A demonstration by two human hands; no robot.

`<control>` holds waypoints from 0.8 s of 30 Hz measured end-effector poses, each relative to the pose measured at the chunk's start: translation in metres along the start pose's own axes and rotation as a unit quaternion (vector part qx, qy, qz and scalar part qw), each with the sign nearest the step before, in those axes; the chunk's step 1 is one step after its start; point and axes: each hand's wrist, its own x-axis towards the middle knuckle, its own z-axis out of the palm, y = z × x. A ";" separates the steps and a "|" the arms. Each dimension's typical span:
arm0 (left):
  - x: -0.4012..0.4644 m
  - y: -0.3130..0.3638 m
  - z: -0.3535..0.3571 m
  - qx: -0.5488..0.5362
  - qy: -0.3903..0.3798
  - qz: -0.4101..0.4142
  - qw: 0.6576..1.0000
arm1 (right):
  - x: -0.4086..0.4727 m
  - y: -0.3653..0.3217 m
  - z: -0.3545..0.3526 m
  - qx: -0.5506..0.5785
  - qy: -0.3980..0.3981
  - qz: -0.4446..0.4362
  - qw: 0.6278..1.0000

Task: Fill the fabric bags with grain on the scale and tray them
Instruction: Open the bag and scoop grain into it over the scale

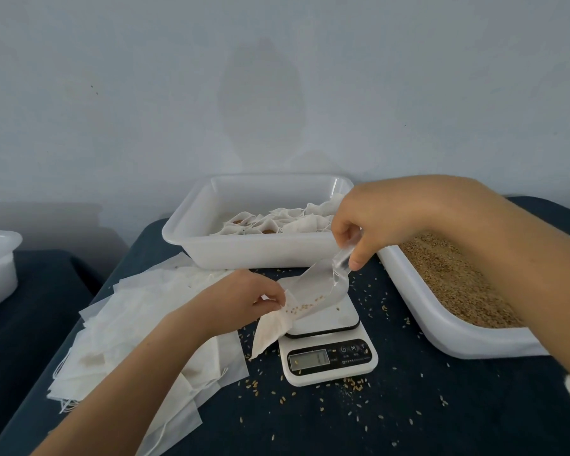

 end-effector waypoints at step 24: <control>0.010 -0.003 -0.032 -0.008 0.121 -0.054 0.991 | -0.055 0.096 0.099 0.343 0.252 0.238 0.873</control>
